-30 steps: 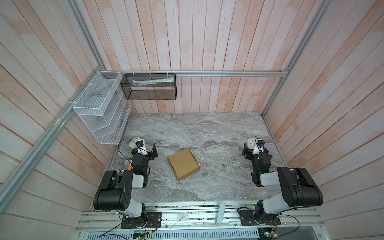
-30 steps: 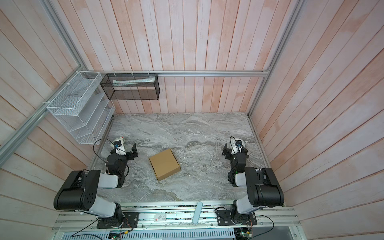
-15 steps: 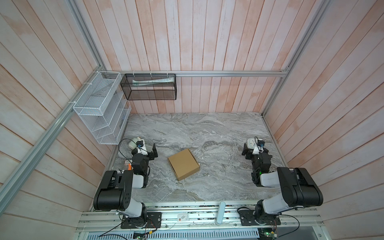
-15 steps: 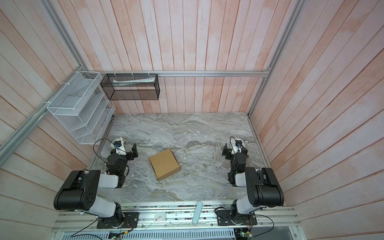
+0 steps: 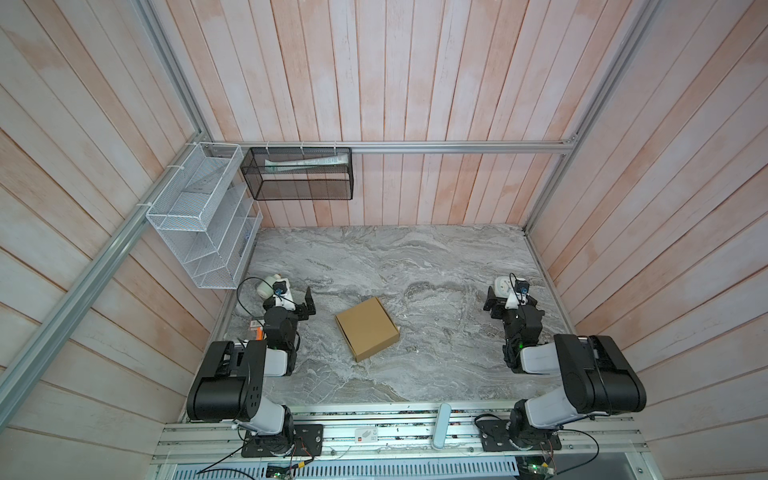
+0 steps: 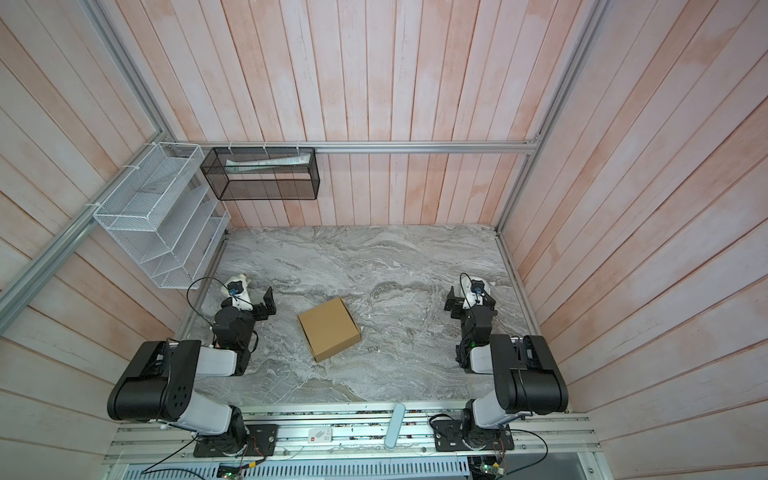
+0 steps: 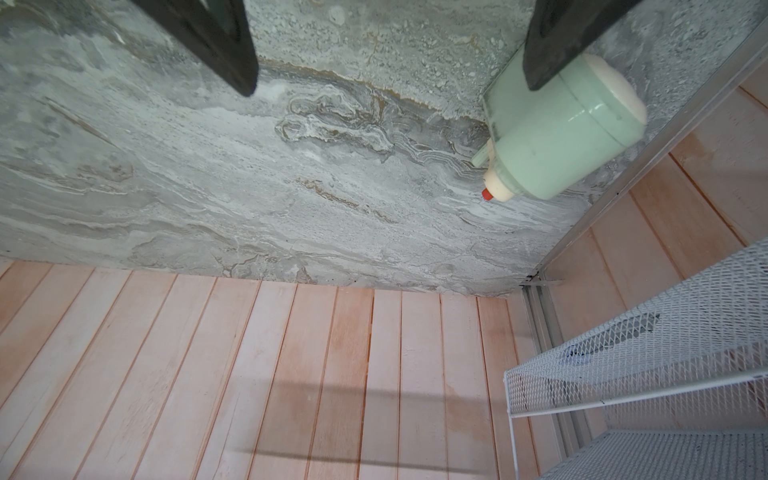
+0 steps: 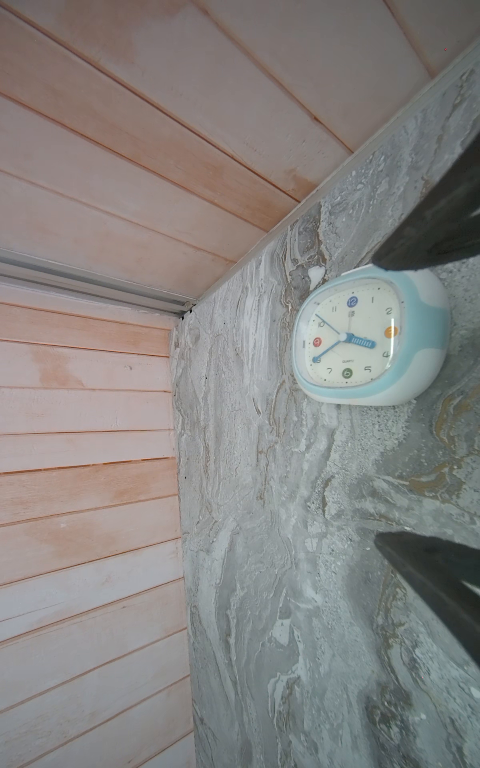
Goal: Fold the paper box
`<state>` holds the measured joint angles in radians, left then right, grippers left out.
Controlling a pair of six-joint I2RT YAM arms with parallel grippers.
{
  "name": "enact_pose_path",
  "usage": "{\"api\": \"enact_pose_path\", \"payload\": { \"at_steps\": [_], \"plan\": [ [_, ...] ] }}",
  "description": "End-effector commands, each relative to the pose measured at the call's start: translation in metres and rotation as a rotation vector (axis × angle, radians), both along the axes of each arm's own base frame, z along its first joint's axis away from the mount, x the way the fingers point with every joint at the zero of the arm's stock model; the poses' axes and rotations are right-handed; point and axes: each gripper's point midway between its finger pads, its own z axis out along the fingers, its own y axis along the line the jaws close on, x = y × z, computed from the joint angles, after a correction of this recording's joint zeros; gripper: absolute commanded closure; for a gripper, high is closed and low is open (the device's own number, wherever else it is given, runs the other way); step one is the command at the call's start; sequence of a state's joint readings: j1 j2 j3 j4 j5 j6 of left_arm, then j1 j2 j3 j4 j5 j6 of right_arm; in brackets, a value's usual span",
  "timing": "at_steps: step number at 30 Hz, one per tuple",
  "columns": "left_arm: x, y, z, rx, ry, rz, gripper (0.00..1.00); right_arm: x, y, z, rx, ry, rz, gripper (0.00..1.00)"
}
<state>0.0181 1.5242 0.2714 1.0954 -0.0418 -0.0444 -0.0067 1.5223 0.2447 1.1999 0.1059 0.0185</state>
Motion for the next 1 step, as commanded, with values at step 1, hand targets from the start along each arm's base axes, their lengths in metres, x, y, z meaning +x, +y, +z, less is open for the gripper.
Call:
{"api": "enact_pose_path", "payload": {
  "at_steps": [1],
  "plan": [
    [0.0054, 0.0011, 0.0034, 0.015, -0.008, 0.008, 0.0, -0.0003, -0.0001, 0.0024, 0.007, -0.013, 0.003, 0.02]
  ]
}}
